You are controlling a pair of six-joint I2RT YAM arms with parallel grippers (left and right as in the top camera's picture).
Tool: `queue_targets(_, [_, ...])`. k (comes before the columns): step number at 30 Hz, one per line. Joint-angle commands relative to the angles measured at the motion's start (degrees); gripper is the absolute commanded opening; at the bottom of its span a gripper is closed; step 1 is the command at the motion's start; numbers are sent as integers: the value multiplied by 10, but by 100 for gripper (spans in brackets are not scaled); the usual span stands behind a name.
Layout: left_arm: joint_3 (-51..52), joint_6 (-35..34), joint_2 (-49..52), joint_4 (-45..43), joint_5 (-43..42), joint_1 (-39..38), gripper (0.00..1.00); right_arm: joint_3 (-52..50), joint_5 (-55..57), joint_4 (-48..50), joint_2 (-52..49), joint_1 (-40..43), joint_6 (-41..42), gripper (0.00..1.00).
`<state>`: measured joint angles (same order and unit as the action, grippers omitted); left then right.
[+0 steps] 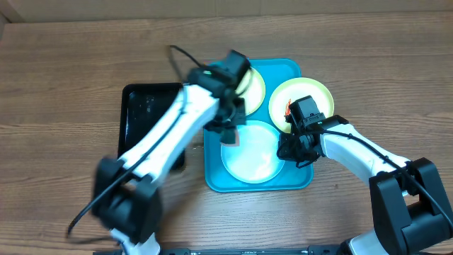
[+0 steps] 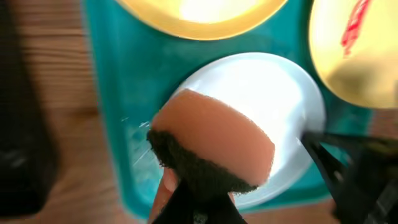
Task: Clean dirty plates on tray and stack at the side
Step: 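Scrub the white plate surface with the sponge in the left gripper, then return the sponge to the black tray and release it with the left gripper, then lift the white plate with the right gripper and tilt it over the black tray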
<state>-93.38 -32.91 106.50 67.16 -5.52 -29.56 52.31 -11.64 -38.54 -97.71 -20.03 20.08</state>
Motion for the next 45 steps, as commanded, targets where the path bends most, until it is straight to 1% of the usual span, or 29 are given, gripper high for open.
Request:
queue_targets(1, [-6,35,-69,37,15,65,4,-12,30,-8,-13,-3,-7,4])
queue_targets(6, [-1,36,-75,91,143,143,4,-12,30,-7,-13,-3,-7,4])
queue_targets(8, [13,38,-68,88,165,170,4,-12,31,-6,-13,-3,-7,4])
queue_targets(13, [87,53,-44,22,175,216,4,-12,30,-5,-13,-3,-7,4])
queue_targets(16, [129,77,-19,-28,155,227,4,-12,31,-5,-13,-3,-7,4])
queue_targets(20, [144,81,10,-44,146,229,4,-12,31,-5,-13,-3,-7,4])
queue_targets(21, [144,81,12,-44,144,229,11,-12,30,-5,-13,-3,-7,4])
queue_targets(22, [144,81,14,-44,144,229,25,-12,30,-5,-13,-3,-7,4])
queue_targets(23, [143,81,13,-44,143,229,41,-12,31,-5,-13,-3,-7,4])
queue_targets(25, [132,81,13,-34,133,229,64,-12,31,-5,-13,-3,-7,4])
queue_targets(26, [126,81,13,-27,129,229,73,-12,31,-5,-13,-3,-7,4])
queue_targets(27, [112,81,11,-13,120,229,95,-12,31,-5,-13,-3,-8,4])
queue_targets(28, [101,81,9,-1,114,229,100,-11,31,-5,-13,-3,-8,4])
queue_targets(32, [51,76,-18,50,115,229,100,13,31,-40,-13,-2,-8,4])
queue_targets(37, [-2,62,-76,98,117,247,100,105,31,-137,-10,-3,-22,4])
queue_targets(39, [-22,51,-113,112,119,268,100,165,31,-193,-10,-8,-42,4])
queue_targets(42, [-40,50,-158,125,119,305,100,240,36,-250,-10,-25,-69,4])
queue_targets(45, [-48,50,-208,139,119,361,100,303,57,-275,-10,-53,-69,4])
